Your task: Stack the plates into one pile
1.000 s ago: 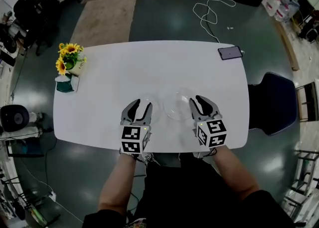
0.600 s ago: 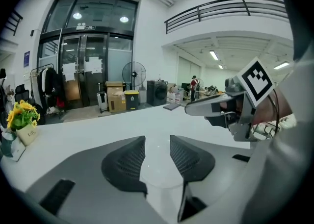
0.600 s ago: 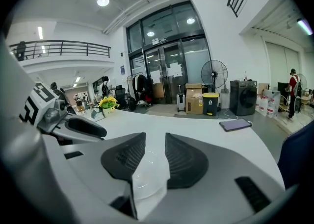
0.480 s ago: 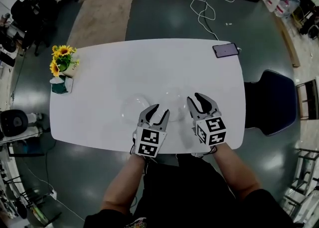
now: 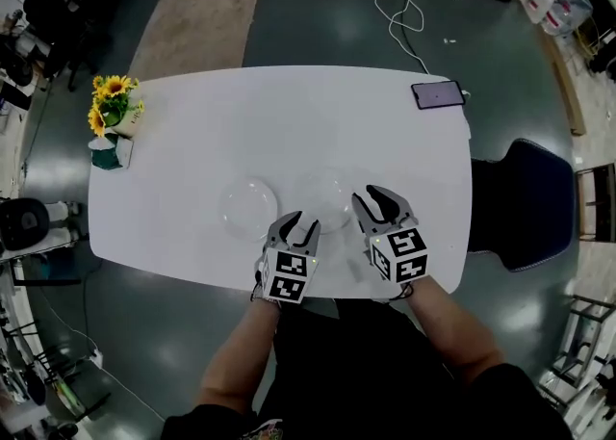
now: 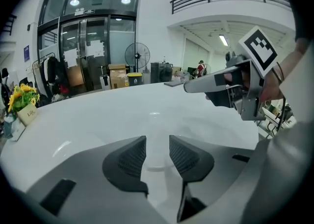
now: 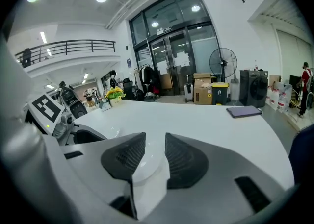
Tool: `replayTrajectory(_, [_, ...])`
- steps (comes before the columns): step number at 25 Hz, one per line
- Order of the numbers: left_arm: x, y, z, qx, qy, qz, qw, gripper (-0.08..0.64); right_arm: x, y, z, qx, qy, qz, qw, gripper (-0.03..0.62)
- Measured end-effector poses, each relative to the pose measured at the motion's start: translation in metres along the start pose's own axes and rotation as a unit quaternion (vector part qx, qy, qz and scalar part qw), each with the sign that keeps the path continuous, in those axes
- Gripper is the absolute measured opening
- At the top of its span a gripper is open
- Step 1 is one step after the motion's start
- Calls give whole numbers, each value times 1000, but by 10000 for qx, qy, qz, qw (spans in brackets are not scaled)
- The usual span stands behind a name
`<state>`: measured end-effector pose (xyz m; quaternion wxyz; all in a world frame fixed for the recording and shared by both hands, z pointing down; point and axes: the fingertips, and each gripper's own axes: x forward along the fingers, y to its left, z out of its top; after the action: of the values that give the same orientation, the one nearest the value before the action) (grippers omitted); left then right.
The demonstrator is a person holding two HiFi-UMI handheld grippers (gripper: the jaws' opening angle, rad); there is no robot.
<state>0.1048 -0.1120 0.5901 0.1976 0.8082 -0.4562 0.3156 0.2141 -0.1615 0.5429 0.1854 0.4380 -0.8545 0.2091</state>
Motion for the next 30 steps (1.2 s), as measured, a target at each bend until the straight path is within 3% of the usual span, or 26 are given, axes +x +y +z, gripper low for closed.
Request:
replayTrajectory(11, [14, 2, -22, -32, 360, 195, 9992, 152, 20, -8, -31, 220, 442, 281, 9984, 144])
replayTrajectory(30, [11, 3, -35, -181, 237, 309, 9991, 132, 31, 7, -62, 723, 816, 549, 9925, 153])
